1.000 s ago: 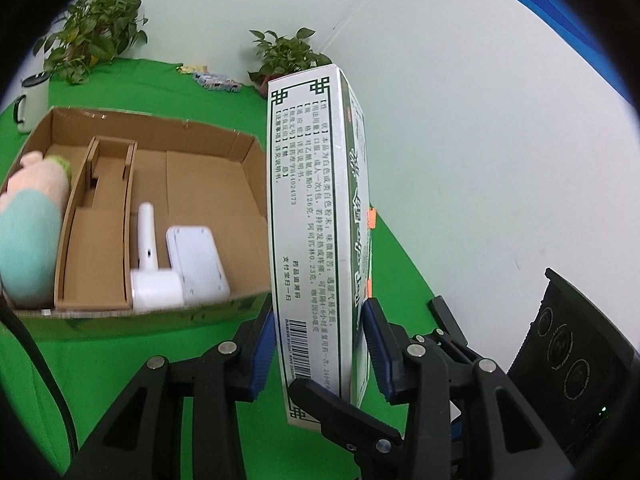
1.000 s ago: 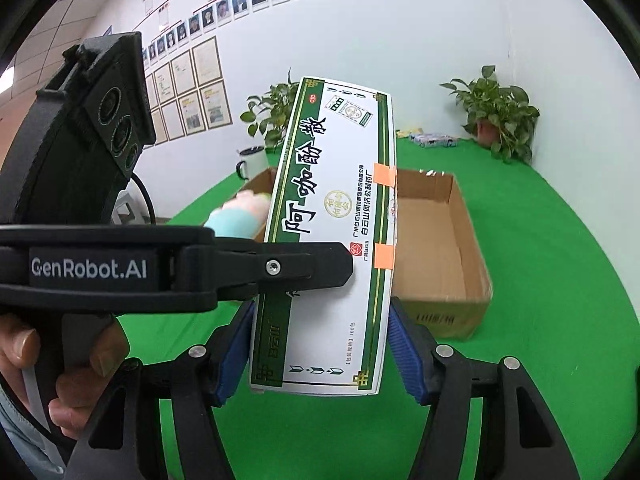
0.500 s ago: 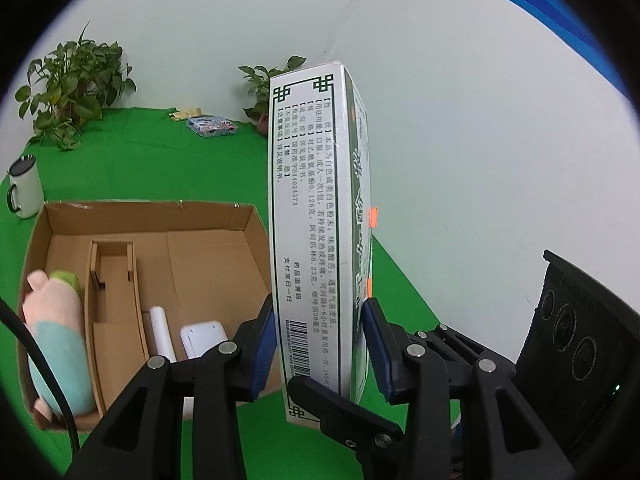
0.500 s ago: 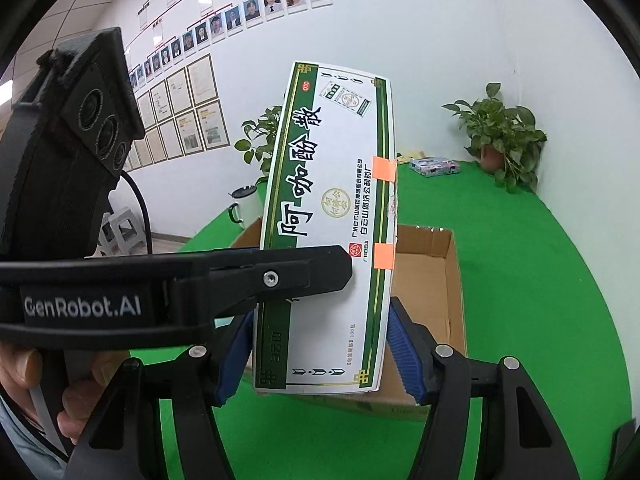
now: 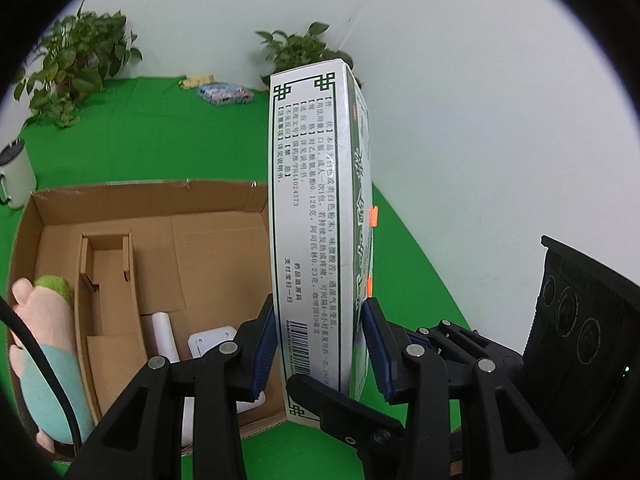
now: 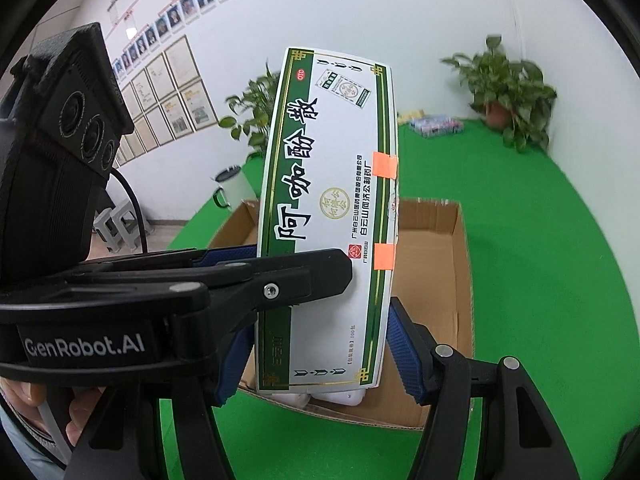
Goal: Organize objects
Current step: 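Carry the medicine box upright with the right gripper over the large box, then lower the medicine box beside the white device and open the right gripper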
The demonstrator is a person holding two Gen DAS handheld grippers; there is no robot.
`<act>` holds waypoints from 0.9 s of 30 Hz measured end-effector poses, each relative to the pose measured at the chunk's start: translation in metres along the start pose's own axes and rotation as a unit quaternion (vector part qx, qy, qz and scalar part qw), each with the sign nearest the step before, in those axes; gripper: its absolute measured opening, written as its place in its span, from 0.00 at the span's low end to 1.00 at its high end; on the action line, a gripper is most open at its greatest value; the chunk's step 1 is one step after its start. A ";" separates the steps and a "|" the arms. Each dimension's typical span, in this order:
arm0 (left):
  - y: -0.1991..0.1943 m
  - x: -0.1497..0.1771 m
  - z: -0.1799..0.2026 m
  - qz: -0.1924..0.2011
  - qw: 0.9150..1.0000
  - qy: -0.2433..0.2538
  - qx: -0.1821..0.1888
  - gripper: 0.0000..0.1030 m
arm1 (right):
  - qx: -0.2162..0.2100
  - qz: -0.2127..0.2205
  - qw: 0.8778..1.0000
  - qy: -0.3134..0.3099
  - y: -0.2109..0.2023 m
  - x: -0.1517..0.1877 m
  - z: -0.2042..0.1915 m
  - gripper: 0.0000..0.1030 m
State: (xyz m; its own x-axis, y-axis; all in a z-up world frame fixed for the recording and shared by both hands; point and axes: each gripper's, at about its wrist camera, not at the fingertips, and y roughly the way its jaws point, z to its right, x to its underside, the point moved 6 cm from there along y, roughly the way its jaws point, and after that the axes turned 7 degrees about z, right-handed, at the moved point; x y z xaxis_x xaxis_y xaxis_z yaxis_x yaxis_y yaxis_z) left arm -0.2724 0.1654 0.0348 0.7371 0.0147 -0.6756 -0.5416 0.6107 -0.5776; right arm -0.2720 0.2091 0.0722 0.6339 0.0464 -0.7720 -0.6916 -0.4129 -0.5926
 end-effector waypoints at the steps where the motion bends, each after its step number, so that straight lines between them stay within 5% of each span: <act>1: 0.006 0.003 -0.004 -0.006 1.000 -0.005 0.001 0.38 | -0.001 -0.008 1.000 0.005 0.007 0.004 0.005 0.59; 16: 0.116 0.062 -0.059 -0.113 0.990 -0.080 0.014 0.38 | 0.008 -0.123 0.991 0.059 0.111 0.081 0.076 0.59; 27: 0.144 0.093 -0.081 -0.155 0.979 -0.130 0.029 0.39 | 0.037 -0.187 0.980 0.061 0.159 0.123 0.103 0.59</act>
State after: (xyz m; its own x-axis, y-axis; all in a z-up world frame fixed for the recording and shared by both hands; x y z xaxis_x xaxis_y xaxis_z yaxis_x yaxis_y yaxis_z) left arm -0.3148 0.1909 -0.1484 0.9442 0.0180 -0.3289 -0.2581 0.6609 -0.7047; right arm -0.3397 0.2430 -0.1401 0.8817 0.0704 -0.4665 -0.4230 -0.3200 -0.8477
